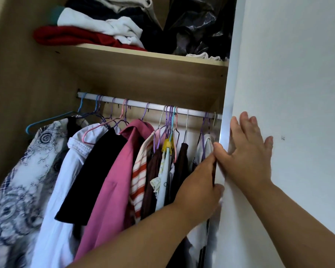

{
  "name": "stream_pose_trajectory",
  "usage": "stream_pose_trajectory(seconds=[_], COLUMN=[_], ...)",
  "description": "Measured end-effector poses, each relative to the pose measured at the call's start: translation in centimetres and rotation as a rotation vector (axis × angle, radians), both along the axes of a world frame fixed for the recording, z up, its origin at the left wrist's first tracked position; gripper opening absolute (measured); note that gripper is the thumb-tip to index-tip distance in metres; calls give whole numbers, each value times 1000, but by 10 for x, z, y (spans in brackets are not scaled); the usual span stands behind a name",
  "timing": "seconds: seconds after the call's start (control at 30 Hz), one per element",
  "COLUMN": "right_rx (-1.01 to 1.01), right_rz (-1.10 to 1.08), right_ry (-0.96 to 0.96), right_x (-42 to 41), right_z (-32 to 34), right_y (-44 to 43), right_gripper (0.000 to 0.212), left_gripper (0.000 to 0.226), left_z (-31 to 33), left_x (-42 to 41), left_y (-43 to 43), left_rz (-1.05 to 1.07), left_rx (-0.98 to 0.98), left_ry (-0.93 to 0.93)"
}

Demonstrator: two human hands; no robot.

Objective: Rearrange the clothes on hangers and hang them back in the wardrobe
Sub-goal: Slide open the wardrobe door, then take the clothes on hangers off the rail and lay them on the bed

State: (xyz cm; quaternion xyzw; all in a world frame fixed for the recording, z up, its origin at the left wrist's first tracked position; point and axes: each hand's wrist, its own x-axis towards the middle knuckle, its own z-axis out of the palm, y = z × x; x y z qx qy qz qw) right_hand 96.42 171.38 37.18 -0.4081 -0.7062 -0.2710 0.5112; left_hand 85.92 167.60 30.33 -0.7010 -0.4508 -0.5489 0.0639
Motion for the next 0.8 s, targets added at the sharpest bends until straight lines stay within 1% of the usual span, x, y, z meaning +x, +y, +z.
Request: stream_pose_trajectory(seconds=[0.1,0.17,0.23,0.3,0.37,0.47,0.57,0.63,0.7,0.8], right_rx=[-43,-36,36,172,293,416,376,332,251,125], right_rz=[3,-1,17,69,107,176,264,310,352,416], right_ry=[23,50,-5,-118,-204,-205,-170,-135,-136,-157], right_x=[-1,-8,-31,-63,-96,-153,-212,-254,-295,-356], right_z=[-2,-7,-22,-41,-55,-58,-57,-57,-58,-56], right_y=[-5,-11,-24,-39,-54,-79,-106,-122,-136,-151], right_gripper=[71,71,66,60,53,40,36,36,38,48], left_gripper=[79,81,80,77,71,66,64,62,61,61], left_z=[-8,-16,-24,-28,-29,-23,-16,-10,-6,6], left_x=[-33,-66,-105,-145,-179,-230,-284,-324,-365,-427], left_y=[-18,-34,-51,-71,-95,-137,-173,-196,-214,-232], left_rz=[91,165,232,290,398,476,532,573,623,747], left_rx=[-101,-135,-136,-87,4,145,191,207,241,305], left_ry=[196,232,214,229,286,359,453,485,472,424])
